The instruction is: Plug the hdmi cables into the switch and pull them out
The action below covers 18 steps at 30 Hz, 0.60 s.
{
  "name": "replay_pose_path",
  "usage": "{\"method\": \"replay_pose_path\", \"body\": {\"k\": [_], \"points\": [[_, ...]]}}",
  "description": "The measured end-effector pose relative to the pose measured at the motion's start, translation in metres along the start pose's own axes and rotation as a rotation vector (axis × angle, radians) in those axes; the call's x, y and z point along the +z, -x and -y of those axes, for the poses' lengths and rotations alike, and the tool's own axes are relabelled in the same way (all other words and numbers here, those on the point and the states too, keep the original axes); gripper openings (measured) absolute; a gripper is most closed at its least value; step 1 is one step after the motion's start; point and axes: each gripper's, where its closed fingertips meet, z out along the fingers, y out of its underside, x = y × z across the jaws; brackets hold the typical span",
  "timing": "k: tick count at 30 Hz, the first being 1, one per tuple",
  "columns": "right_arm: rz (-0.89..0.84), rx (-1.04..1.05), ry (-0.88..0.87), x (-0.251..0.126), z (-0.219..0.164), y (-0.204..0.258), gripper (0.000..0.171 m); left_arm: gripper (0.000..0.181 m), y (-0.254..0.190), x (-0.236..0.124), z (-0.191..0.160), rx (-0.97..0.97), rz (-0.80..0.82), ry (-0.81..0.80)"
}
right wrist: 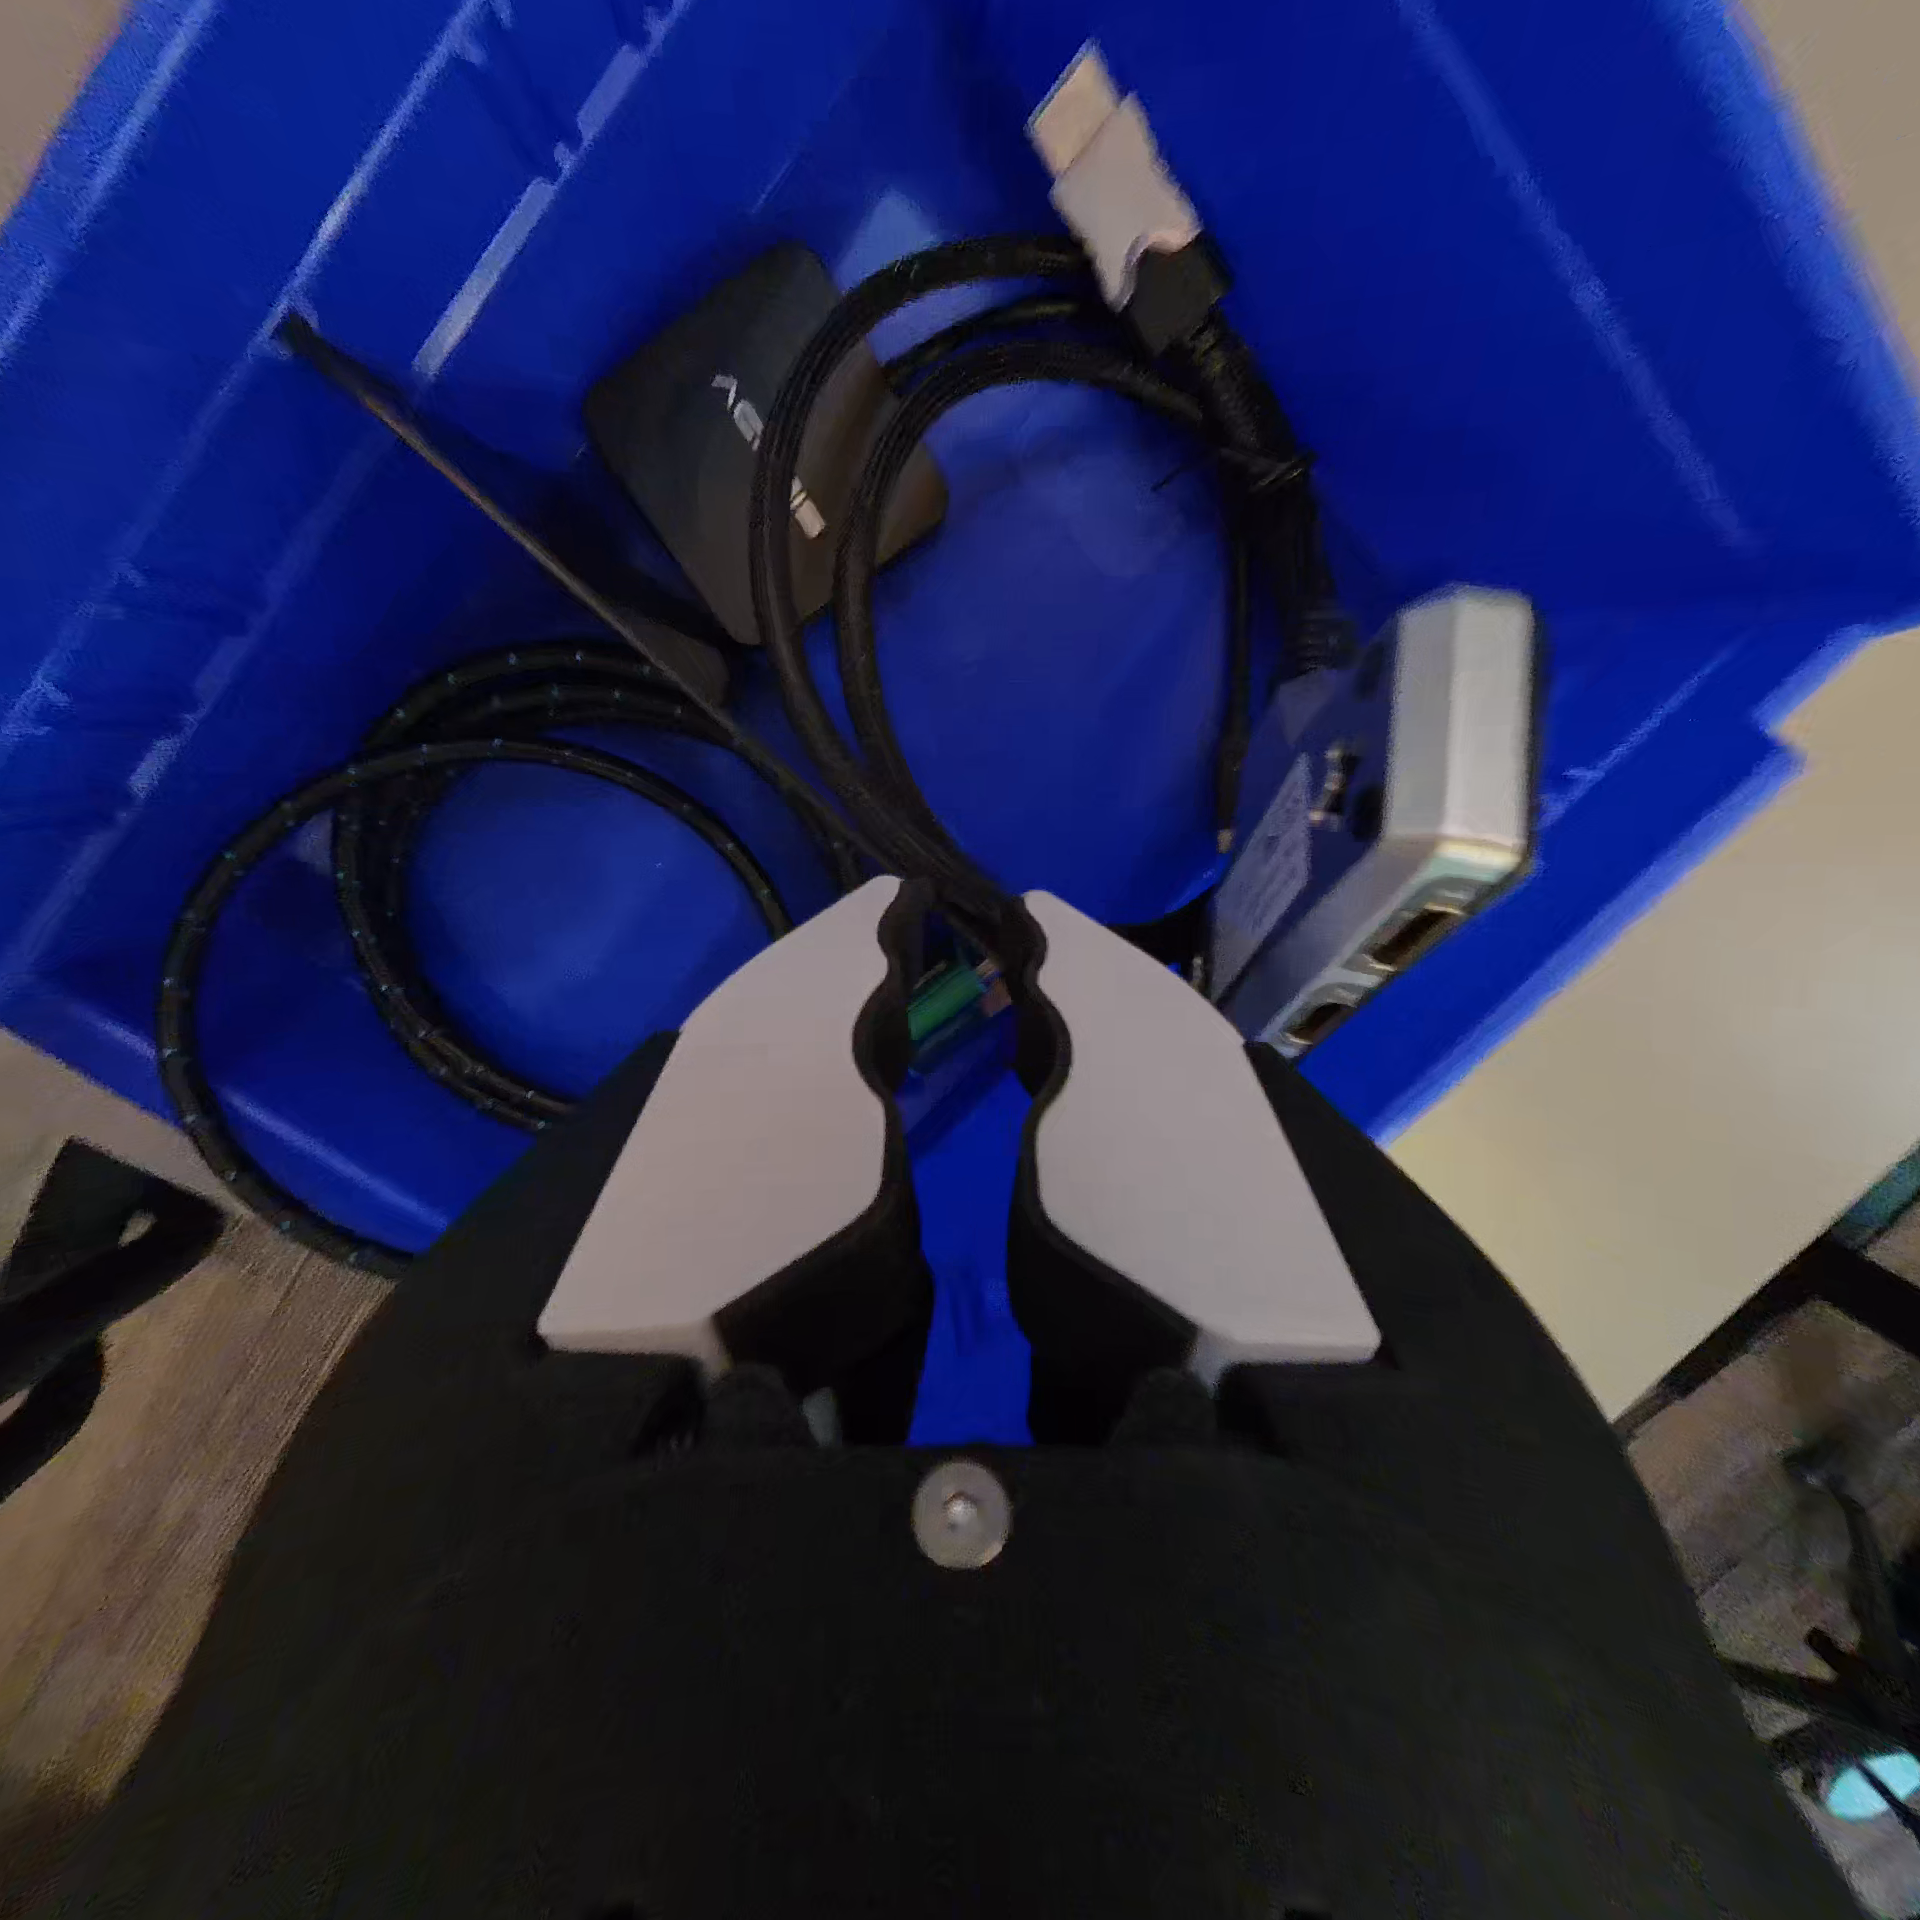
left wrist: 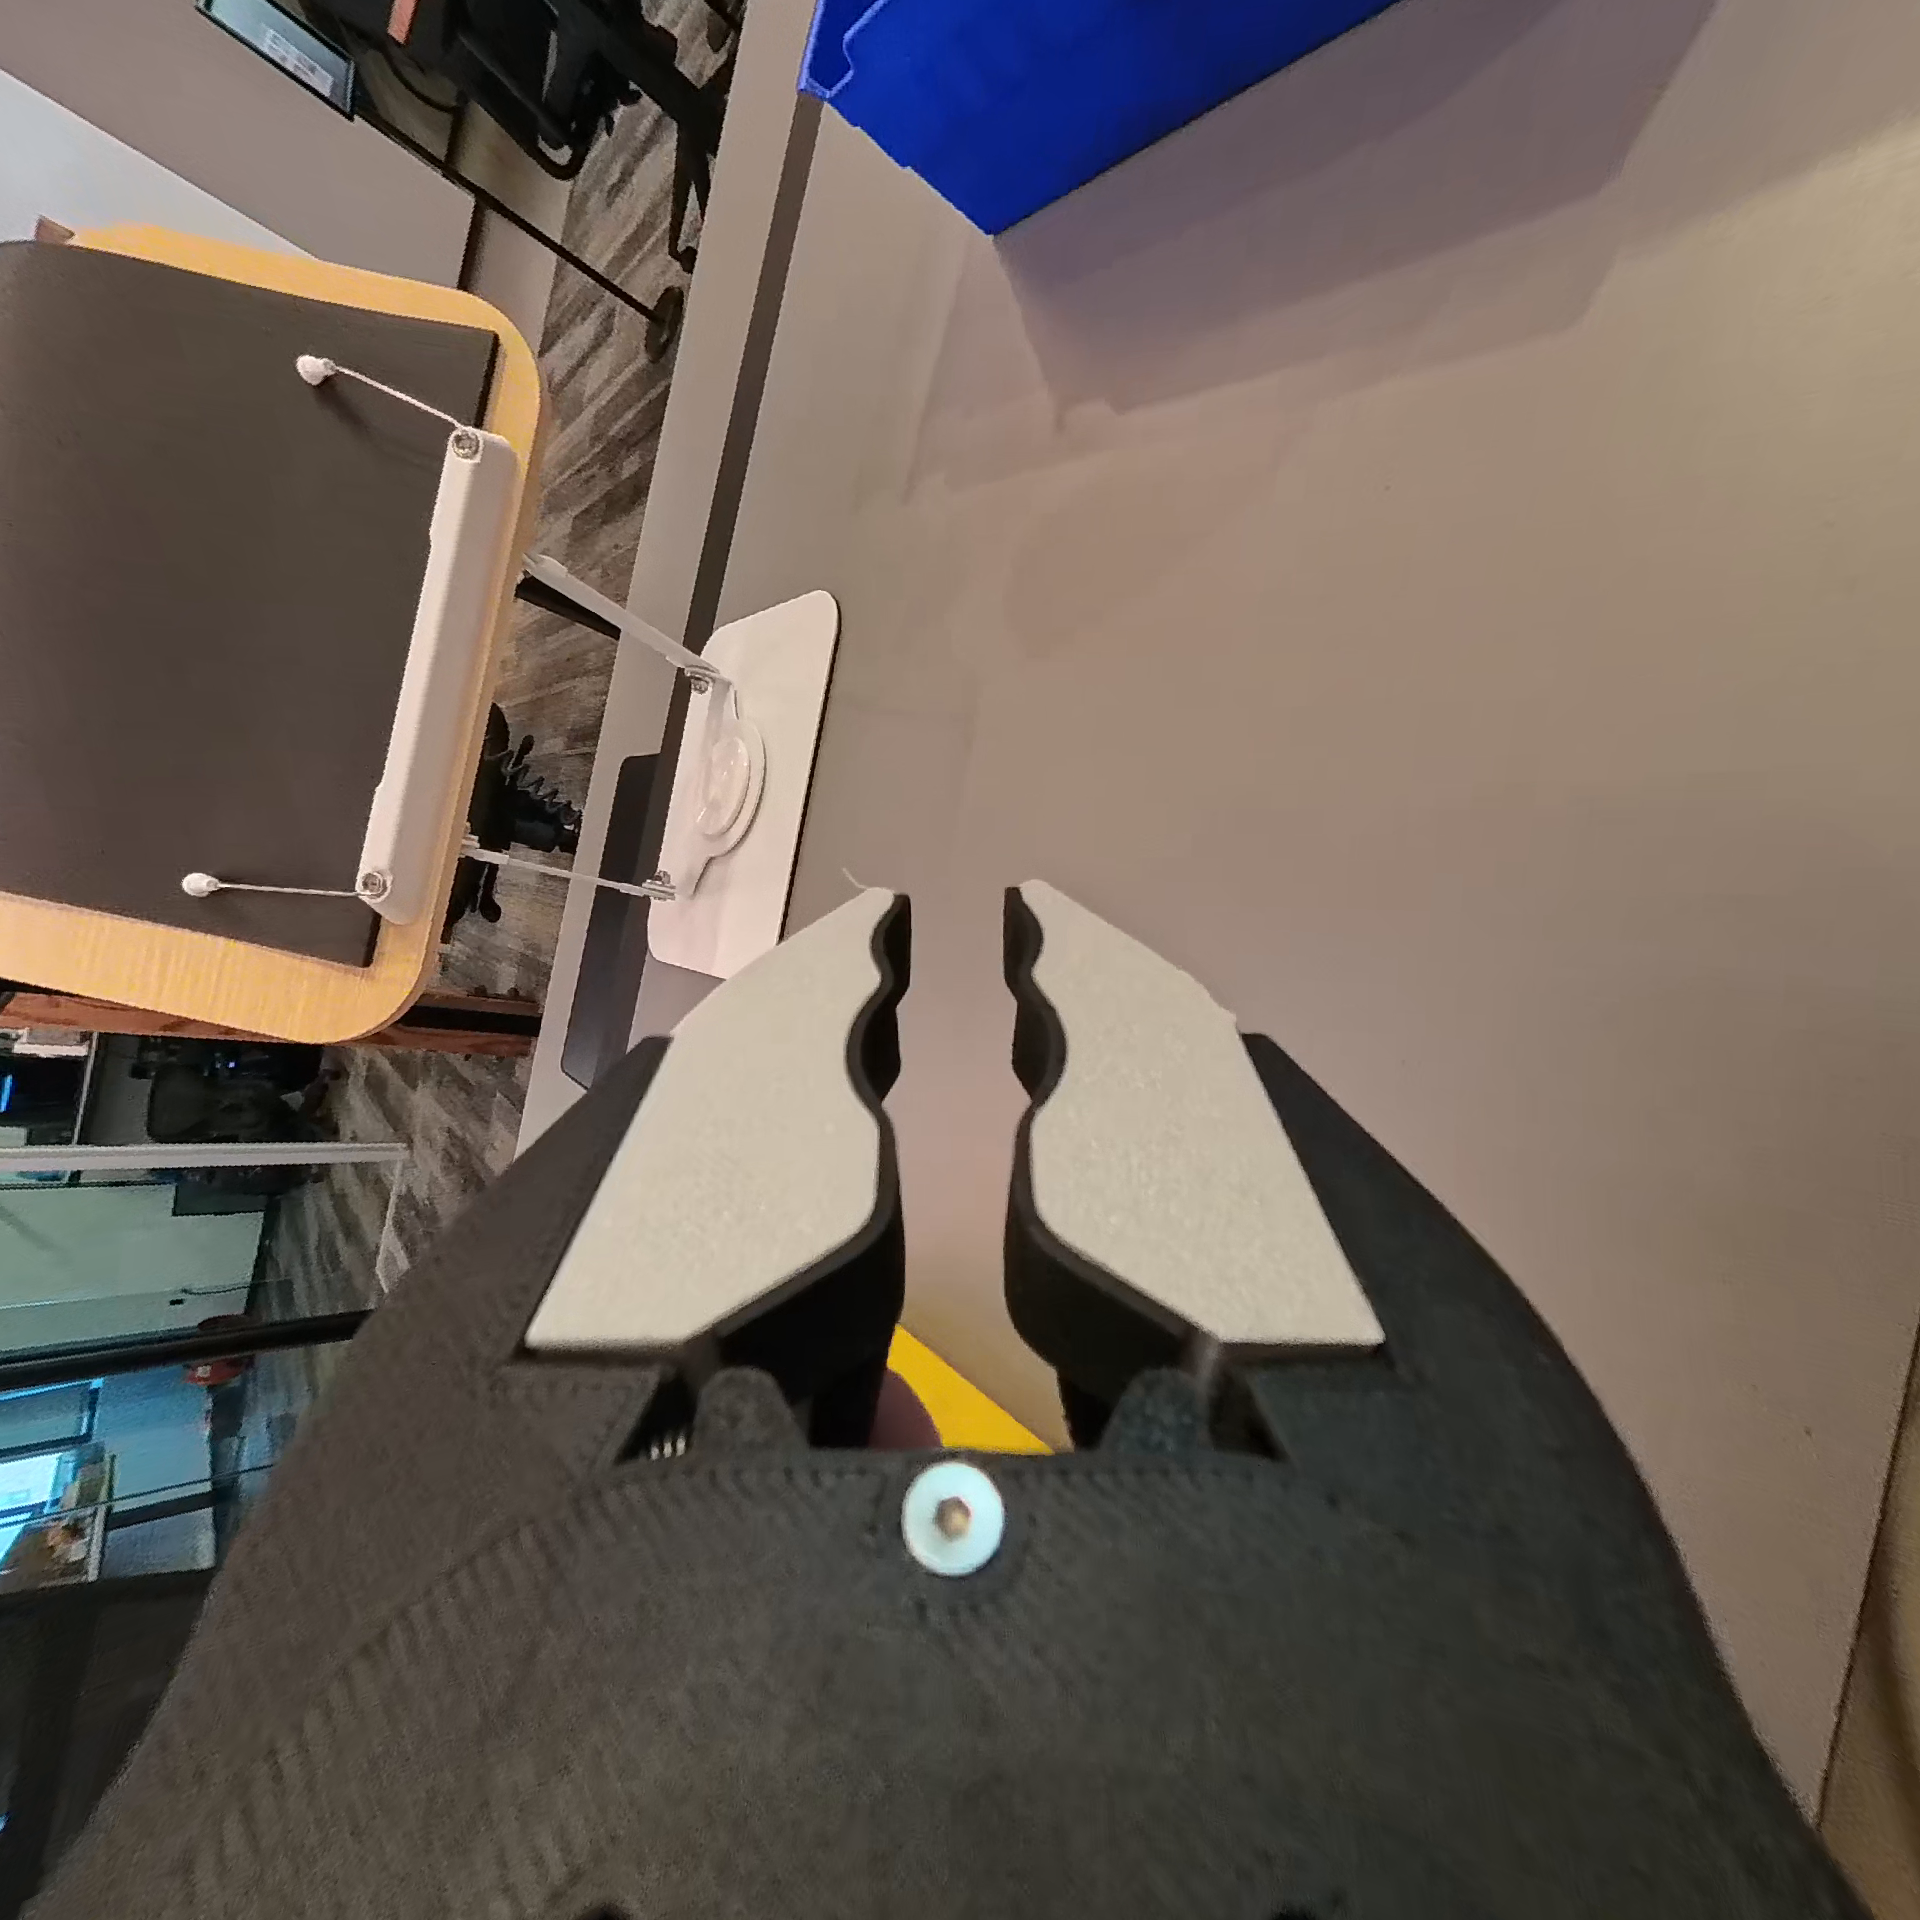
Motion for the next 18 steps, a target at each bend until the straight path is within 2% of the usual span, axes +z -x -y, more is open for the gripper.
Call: {"method": "replay_pose_path", "body": {"k": [1, 4, 8, 10, 13, 18], "points": [[-0.026, -0.001, -0.04, -0.005, 0.003, -0.002, 0.016, 0.017, 0.002, -0.001, -0.002, 0.002, 0.006, 0.007], [-0.095, 0.009, -0.134, -0.024, 0.007, -0.005, 0.027, 0.018, 0.011, -0.005, -0.005, -0.025, 0.019, 0.002], [-0.211, 0.031, -0.128, -0.042, -0.017, -0.016, 0.037, 0.043, 0.032, -0.016, -0.017, -0.138, -0.009, 0.003], [-0.264, 0.052, -0.123, -0.048, -0.031, -0.025, 0.039, 0.045, 0.05, -0.024, -0.035, -0.174, 0.024, 0.047], [-0.233, 0.125, -0.16, -0.05, -0.047, -0.026, 0.046, 0.048, 0.078, -0.043, -0.064, -0.235, 0.105, 0.108], [-0.179, 0.182, -0.1, -0.035, -0.076, -0.024, 0.059, 0.05, 0.106, -0.081, -0.118, -0.3, 0.205, 0.231]]}}
